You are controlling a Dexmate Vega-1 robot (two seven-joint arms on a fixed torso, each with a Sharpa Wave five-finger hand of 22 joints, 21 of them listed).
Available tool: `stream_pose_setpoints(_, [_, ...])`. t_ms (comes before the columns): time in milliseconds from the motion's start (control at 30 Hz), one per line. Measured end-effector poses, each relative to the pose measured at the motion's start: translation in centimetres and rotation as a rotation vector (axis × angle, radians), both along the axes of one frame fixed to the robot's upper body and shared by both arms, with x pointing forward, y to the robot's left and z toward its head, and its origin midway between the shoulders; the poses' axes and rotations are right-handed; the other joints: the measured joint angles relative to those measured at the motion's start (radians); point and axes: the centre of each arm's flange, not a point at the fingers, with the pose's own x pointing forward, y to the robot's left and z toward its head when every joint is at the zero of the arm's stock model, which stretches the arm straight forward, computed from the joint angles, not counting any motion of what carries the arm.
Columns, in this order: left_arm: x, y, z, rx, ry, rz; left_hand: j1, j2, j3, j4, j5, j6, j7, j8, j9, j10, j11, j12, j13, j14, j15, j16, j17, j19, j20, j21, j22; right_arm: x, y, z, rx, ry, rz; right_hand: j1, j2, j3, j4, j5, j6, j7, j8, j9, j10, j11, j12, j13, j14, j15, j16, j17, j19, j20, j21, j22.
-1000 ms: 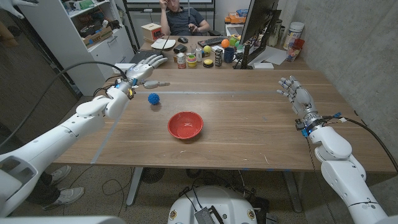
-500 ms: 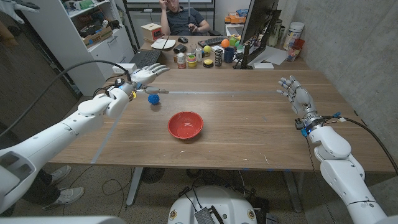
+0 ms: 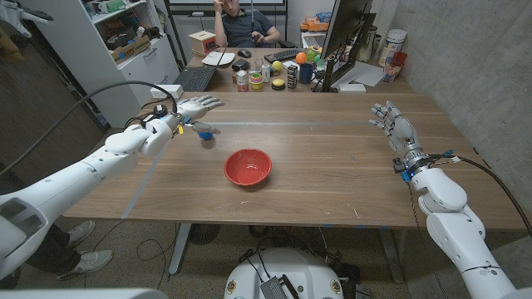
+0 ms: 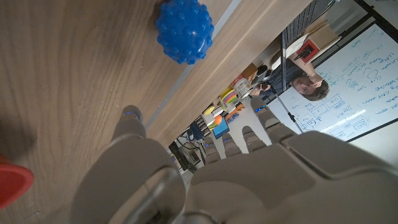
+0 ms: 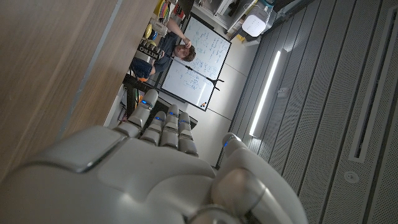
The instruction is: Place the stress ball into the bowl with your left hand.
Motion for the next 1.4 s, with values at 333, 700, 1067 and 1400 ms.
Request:
stream_pose_setpoints(333, [1.0, 0.9, -1.0, 0.052, 0.055, 0.068, 0.013, 0.005, -0.004, -0.004, 0.0, 0.0, 0.0, 0.0, 0.0, 0.0, 0.0, 0.0, 0.0, 0.0, 0.0, 0.0, 0.0, 0.013, -0.013, 0.0, 0.0, 0.1, 0.1, 0.0, -0.001, 0.001, 0.001, 0.0, 0.0, 0.003, 0.003, 0.0, 0.0, 0.0, 0.0, 0.0, 0.002, -0.002, 0.0, 0.0, 0.0, 0.0, -0.005, 0.0, 0.0, 0.0, -0.004, 0.0])
stream_pose_setpoints(700, [1.8, 1.2, -1.9, 0.086, 0.091, 0.104, 0.042, 0.015, -0.004, -0.004, 0.007, 0.0, 0.0, 0.0, 0.0, 0.0, 0.0, 0.0, 0.0, 0.0, 0.0, 0.001, 0.0, 0.044, -0.034, 0.0, 0.0, 0.3, 0.2, 0.0, -0.002, 0.005, 0.002, 0.0, 0.0, 0.003, 0.003, 0.0, 0.004, 0.004, 0.0, 0.0, 0.006, 0.002, 0.0, 0.0, 0.0, 0.0, -0.005, 0.0, 0.0, 0.0, -0.012, 0.0])
stream_pose_setpoints(1067, [2.6, 1.7, -2.5, 0.098, 0.099, 0.129, 0.105, 0.114, 0.023, 0.015, 0.021, 0.045, -0.001, 0.008, 0.005, 0.057, -0.01, 0.004, 0.0, 0.067, 0.002, 0.024, 0.005, 0.148, -0.046, 0.009, 0.004, 0.3, 0.3, -0.1, -0.005, 0.014, 0.001, 0.0, 0.0, 0.003, 0.003, 0.0, 0.004, 0.004, 0.0, 0.0, 0.005, 0.002, 0.0, 0.0, 0.0, 0.0, -0.005, 0.0, 0.007, 0.0, -0.014, 0.0])
stream_pose_setpoints(1400, [3.4, 1.8, -2.7, 0.066, 0.097, 0.124, 0.208, 0.213, 0.072, -0.005, 0.021, 0.094, 0.0, 0.021, 0.003, 0.118, -0.008, 0.004, 0.0, 0.148, 0.001, 0.032, 0.002, 0.253, -0.048, 0.022, 0.002, 0.2, 0.3, -0.3, -0.003, 0.022, -0.004, -0.001, 0.001, 0.003, 0.003, 0.0, 0.004, 0.004, 0.0, 0.0, 0.005, 0.002, 0.0, 0.0, 0.0, 0.0, -0.005, 0.0, 0.007, 0.0, -0.022, 0.0])
